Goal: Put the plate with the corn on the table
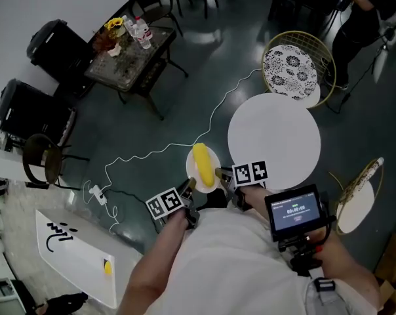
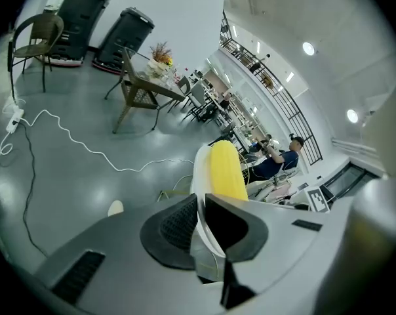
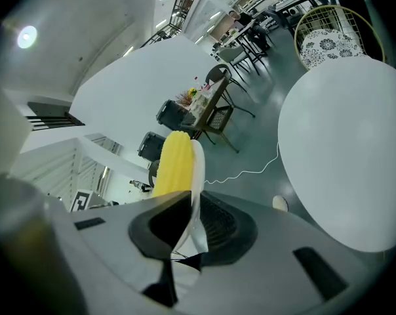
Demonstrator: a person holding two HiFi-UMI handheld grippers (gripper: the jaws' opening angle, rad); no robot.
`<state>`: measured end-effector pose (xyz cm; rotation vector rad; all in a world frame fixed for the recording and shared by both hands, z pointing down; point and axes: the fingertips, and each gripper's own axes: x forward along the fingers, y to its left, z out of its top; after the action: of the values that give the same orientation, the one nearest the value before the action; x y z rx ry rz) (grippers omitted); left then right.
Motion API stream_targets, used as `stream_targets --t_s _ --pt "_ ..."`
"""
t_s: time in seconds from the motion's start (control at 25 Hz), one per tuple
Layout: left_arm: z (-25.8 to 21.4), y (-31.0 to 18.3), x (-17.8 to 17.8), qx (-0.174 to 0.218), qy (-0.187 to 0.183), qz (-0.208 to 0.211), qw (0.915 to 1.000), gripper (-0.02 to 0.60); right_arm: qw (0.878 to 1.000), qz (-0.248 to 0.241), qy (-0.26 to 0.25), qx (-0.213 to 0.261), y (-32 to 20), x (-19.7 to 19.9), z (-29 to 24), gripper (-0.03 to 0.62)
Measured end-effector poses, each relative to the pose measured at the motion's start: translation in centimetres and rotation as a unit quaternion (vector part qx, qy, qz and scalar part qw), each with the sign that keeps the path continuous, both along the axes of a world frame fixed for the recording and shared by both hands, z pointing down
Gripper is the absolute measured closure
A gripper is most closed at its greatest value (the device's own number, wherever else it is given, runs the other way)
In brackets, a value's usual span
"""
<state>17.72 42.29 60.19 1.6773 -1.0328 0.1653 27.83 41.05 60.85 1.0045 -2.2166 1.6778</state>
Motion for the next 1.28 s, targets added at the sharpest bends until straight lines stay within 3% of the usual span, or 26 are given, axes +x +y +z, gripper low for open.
stream_targets --t_s 0.6,1.28 --pt "-0.2 0.6 0.8 0.000 -0.009 0.007 0.9999 0.537 1.000 0.001 0.000 0.001 0.6 0.8 -0.1 0.549" --pt "-1.3 2.0 -1.7 0.003 -0.019 -0.017 0.9997 0.537 1.000 -0.022 -0.008 0.003 1.4 -1.9 -1.1 0.549"
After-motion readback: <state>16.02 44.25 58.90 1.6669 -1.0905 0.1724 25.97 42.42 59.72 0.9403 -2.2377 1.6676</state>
